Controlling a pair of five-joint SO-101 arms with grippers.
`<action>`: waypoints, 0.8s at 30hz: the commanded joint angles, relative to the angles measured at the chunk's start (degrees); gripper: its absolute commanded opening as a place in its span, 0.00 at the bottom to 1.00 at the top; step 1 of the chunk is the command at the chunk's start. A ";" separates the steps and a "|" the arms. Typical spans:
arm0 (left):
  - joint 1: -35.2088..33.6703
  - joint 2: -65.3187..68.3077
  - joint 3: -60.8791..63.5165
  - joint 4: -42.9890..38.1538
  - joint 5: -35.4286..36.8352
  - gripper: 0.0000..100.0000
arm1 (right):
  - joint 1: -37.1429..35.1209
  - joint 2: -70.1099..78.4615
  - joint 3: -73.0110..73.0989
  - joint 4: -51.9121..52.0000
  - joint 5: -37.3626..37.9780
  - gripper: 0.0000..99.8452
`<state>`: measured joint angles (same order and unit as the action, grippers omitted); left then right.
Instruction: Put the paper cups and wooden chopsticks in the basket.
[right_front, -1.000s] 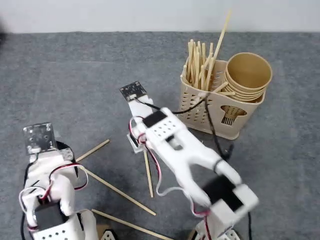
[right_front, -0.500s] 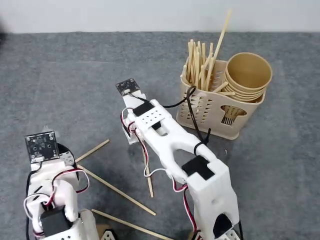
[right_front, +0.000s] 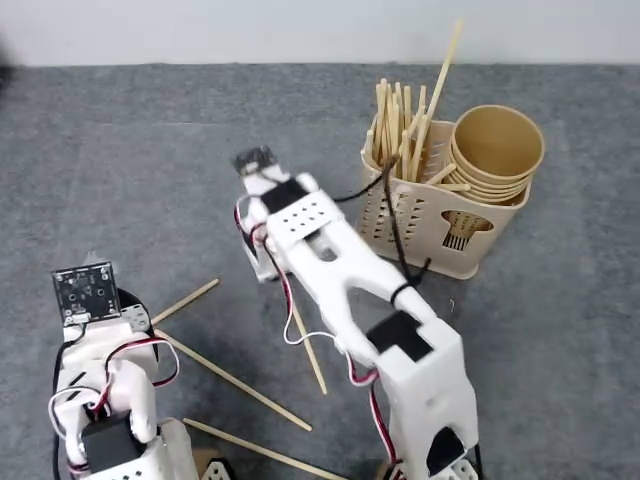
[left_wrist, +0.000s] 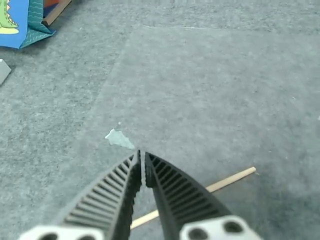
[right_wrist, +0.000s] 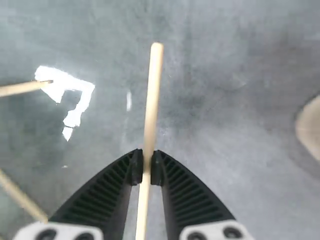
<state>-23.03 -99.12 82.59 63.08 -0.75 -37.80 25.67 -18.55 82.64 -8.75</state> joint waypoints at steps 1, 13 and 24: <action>-0.18 -0.53 -0.31 0.09 -0.53 0.01 | 0.84 -8.84 -8.00 6.46 2.73 0.01; -0.09 -0.53 -0.31 0.18 -0.53 0.01 | 9.63 -29.93 -19.25 11.38 5.27 0.01; -0.09 -0.53 -0.31 0.26 -0.53 0.01 | 24.04 -44.53 -19.43 -10.51 7.74 0.01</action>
<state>-23.03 -99.12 82.59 63.08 -0.75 -17.76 -15.38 -35.34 77.71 -1.54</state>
